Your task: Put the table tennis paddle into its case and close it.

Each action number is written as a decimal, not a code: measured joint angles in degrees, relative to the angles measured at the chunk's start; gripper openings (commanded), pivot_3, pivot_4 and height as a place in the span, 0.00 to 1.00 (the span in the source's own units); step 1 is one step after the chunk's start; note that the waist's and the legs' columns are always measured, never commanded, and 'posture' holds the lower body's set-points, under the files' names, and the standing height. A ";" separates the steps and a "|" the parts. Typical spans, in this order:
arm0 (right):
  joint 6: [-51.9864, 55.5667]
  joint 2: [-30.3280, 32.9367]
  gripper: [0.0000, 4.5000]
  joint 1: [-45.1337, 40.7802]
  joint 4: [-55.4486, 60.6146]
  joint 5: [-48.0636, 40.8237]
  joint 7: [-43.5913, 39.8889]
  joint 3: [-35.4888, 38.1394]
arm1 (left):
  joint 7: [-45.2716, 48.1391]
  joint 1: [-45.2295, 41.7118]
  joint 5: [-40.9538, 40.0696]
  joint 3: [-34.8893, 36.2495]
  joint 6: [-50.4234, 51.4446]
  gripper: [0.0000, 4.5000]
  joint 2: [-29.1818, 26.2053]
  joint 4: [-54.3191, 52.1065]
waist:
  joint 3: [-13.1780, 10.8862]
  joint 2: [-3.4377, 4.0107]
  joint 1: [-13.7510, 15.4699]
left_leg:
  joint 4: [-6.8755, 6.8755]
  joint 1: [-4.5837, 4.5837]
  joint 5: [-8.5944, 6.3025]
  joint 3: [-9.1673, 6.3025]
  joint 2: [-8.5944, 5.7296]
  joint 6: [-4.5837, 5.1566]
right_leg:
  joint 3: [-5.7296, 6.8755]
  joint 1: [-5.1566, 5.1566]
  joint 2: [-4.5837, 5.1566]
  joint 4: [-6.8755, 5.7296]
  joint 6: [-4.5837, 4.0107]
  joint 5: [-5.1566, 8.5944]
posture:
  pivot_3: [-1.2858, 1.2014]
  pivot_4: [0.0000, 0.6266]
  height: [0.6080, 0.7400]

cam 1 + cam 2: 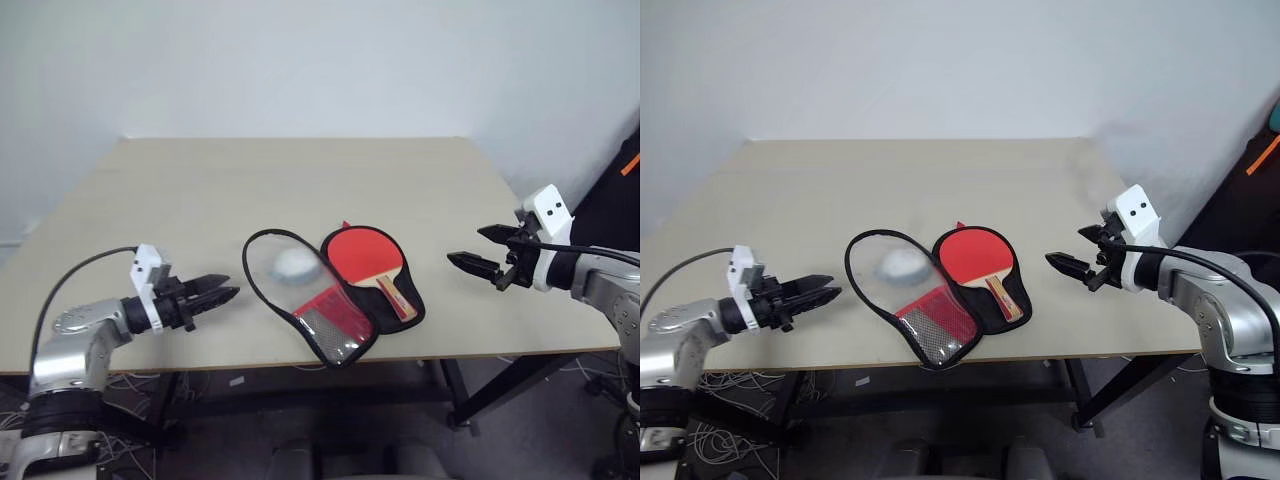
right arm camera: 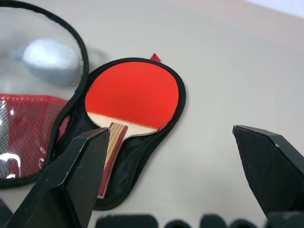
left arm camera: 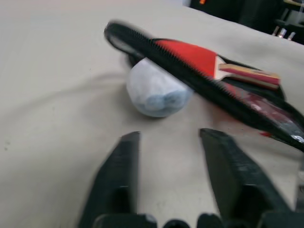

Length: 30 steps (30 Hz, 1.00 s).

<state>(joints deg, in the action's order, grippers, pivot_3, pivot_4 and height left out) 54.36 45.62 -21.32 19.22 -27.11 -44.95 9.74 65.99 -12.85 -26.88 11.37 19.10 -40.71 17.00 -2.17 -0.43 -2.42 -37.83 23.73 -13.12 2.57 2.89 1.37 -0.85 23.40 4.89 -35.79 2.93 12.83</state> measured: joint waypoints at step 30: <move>-16.94 13.36 1.00 6.90 -2.17 0.30 -17.49 -0.75 | -17.45 -18.05 2.88 -21.60 19.54 0.12 24.64 -16.29 | -0.13 -0.24 0.95 | -0.13 -0.04 0.09 -0.12 -0.20 0.23 | -0.21 -0.20 -0.06 -0.02 0.08 0.03 | 0.52 0.00 1.00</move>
<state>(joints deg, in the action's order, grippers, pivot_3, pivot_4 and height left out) 37.41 58.97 -14.42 17.04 -26.81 -62.43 8.99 48.54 -30.90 -24.00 -10.23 38.64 -16.07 0.71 -2.30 -0.66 -1.47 -37.96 23.69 -13.02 2.45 2.70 1.60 -1.06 23.20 4.83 -35.81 3.00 12.86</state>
